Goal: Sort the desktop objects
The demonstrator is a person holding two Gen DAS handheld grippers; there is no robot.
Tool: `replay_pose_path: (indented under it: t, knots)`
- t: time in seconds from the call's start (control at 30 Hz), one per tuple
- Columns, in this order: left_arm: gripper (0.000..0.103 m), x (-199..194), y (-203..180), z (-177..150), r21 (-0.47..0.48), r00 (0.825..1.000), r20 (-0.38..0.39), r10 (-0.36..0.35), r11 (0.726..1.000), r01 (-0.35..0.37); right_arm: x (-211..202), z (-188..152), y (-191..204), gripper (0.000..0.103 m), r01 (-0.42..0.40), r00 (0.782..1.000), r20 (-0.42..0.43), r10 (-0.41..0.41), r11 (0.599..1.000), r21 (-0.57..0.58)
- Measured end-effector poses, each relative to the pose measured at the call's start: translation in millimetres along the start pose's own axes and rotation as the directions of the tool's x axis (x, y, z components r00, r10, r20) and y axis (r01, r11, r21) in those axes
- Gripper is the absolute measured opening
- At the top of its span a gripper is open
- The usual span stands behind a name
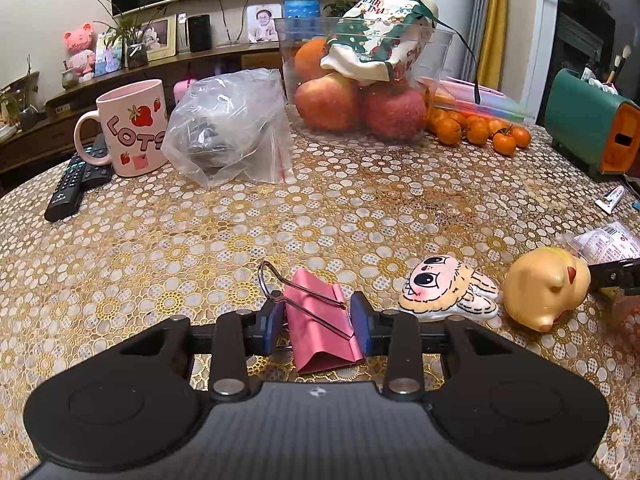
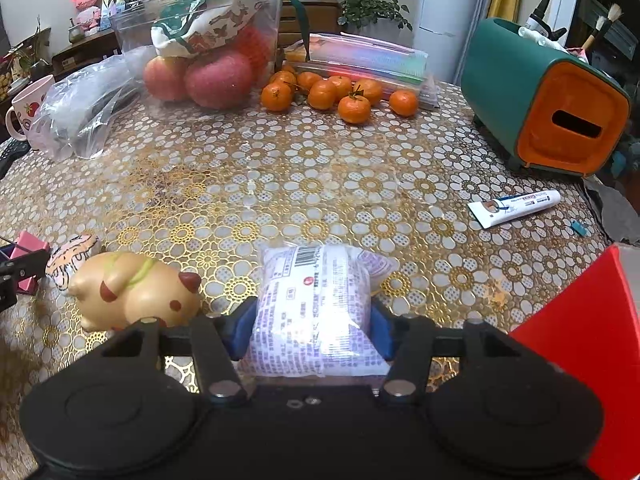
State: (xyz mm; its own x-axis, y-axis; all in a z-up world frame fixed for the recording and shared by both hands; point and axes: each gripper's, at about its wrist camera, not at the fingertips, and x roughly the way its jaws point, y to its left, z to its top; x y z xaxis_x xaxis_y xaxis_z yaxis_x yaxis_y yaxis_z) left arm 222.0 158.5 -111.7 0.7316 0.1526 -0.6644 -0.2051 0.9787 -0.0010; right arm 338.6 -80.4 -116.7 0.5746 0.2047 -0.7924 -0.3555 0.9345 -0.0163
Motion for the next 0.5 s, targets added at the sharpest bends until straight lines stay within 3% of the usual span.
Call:
replay_pose_path:
  t: [0.5]
  knots:
    - [0.033,-22,8,-2,-0.057,1.000,-0.011,-0.024,0.998,0.023,-40,-2,-8,0.053,0.000,0.998,0.059,0.000,1.000,0.003]
